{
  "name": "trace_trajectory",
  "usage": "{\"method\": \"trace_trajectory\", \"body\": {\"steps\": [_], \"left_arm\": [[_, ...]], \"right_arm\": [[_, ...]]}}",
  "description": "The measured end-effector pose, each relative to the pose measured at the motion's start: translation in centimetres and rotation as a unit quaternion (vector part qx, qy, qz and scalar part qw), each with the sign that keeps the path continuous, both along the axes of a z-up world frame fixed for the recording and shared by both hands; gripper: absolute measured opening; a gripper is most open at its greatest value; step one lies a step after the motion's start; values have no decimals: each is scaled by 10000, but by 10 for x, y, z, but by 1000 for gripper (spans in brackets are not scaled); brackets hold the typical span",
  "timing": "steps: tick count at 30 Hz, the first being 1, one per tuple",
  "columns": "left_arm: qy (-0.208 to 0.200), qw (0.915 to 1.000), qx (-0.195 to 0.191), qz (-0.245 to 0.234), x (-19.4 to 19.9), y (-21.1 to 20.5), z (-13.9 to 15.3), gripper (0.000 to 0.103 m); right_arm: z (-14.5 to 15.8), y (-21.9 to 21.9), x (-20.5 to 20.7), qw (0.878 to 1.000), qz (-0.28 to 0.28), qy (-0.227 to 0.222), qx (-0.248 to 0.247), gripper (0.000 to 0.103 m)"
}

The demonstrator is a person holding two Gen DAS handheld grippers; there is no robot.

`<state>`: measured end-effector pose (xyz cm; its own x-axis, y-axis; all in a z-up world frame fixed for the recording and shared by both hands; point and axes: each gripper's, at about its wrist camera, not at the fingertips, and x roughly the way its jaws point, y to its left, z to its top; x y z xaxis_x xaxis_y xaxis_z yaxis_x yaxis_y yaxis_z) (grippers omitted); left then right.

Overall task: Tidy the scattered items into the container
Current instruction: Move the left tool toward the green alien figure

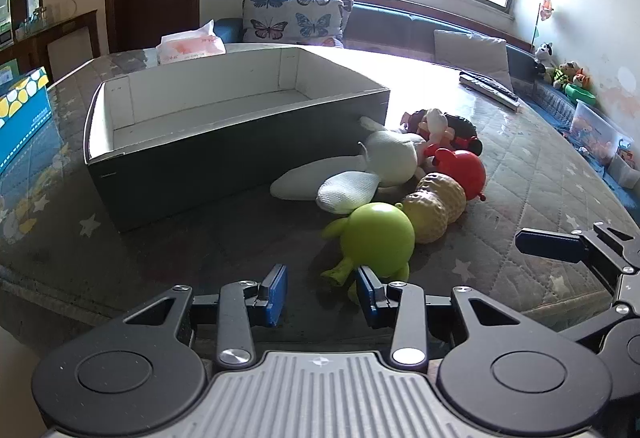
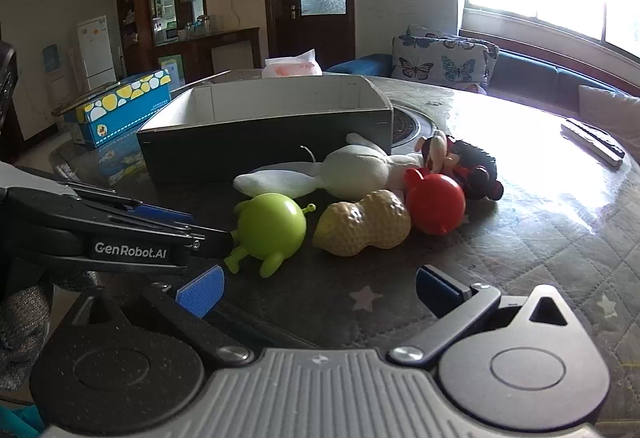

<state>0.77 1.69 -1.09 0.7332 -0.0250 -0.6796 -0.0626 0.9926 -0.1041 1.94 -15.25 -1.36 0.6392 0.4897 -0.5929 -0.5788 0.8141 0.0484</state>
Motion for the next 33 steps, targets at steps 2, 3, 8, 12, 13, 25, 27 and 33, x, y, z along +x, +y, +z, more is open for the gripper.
{"method": "trace_trajectory", "body": {"steps": [2, 3, 8, 12, 13, 25, 27, 33], "left_arm": [[21, 10000, -25, 26, 1, 2, -1, 41], [33, 10000, -33, 37, 1, 3, -1, 41], [66, 9999, -51, 90, 1, 4, -2, 41], [90, 9999, -59, 101, 2, 5, -1, 41], [96, 9999, -47, 106, 2, 5, -1, 41], [97, 9999, 9, 99, 1, 4, -1, 41], [104, 9999, 31, 109, 1, 4, -1, 41], [132, 9998, 48, 139, 1, 6, 0, 41]], "right_arm": [[0, 2, 0, 10000, 32, 8, -13, 103], [-1, 2, 1, 10000, 40, 14, -20, 103], [-2, 5, 2, 10000, 55, 51, -51, 103], [-2, 7, 2, 9999, 110, 62, -60, 103], [-3, 8, 3, 9999, 125, 67, -66, 103], [-5, 14, 1, 9996, 258, 83, -96, 103], [-5, 15, 0, 9994, 328, 79, -87, 103], [-4, 19, 0, 9990, 432, 53, -82, 103]]}}
